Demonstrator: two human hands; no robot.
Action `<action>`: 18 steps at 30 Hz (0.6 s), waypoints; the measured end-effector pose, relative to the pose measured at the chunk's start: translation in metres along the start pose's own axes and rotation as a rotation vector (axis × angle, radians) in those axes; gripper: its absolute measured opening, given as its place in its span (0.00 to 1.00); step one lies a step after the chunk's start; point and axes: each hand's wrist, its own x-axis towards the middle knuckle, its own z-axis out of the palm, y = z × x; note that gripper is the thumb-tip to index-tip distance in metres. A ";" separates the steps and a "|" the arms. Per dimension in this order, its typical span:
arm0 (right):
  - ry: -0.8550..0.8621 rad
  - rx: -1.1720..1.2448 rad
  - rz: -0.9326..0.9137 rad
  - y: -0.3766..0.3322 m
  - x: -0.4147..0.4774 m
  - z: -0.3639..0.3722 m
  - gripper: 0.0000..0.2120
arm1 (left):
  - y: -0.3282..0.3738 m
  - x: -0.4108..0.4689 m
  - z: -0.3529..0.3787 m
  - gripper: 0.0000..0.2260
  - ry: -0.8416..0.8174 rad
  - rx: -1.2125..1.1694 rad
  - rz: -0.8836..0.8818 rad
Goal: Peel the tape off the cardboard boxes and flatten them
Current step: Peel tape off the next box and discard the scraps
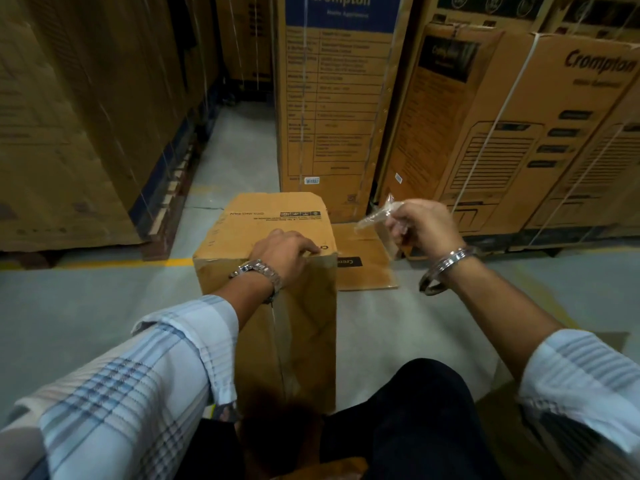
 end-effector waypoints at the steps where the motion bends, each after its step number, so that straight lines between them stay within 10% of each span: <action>1: -0.068 -0.020 0.008 -0.005 -0.001 -0.004 0.07 | -0.002 0.001 -0.002 0.13 -0.019 -0.018 0.011; 11: -0.365 -0.069 0.196 0.018 -0.017 0.034 0.10 | 0.024 -0.024 -0.035 0.13 0.116 -0.738 0.127; 18: -0.415 0.162 0.325 0.018 -0.025 0.054 0.19 | 0.016 -0.043 -0.039 0.08 0.176 -0.705 0.142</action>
